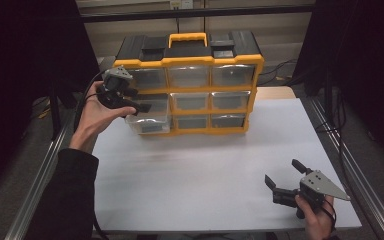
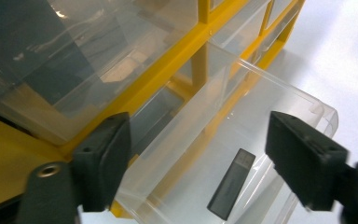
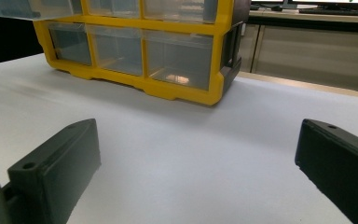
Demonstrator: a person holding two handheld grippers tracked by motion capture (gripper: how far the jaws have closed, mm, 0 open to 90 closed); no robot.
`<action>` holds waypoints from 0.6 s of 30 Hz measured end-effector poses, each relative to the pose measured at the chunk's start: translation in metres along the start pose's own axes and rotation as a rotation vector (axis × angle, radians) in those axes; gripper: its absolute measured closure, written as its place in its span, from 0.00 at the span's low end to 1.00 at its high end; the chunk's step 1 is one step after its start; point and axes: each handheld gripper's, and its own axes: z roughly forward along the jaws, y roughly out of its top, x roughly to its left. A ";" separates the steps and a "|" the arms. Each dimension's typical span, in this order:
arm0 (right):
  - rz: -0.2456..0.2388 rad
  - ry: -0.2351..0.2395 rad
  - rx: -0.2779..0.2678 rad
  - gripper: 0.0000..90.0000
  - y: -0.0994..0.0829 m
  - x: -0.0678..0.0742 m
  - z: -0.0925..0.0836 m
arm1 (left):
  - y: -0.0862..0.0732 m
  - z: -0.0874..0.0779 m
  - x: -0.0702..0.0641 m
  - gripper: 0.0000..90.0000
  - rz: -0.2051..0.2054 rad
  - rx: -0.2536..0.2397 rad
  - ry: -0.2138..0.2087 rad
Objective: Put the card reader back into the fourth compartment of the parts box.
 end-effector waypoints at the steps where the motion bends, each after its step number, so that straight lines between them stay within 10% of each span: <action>1: 0.000 0.000 -0.001 0.00 0.000 0.000 0.000 | -0.001 0.000 0.000 0.21 0.001 -0.006 0.008; 18: 0.000 0.001 0.000 0.00 0.000 0.000 0.000 | -0.010 -0.004 -0.009 0.05 0.009 -0.134 0.042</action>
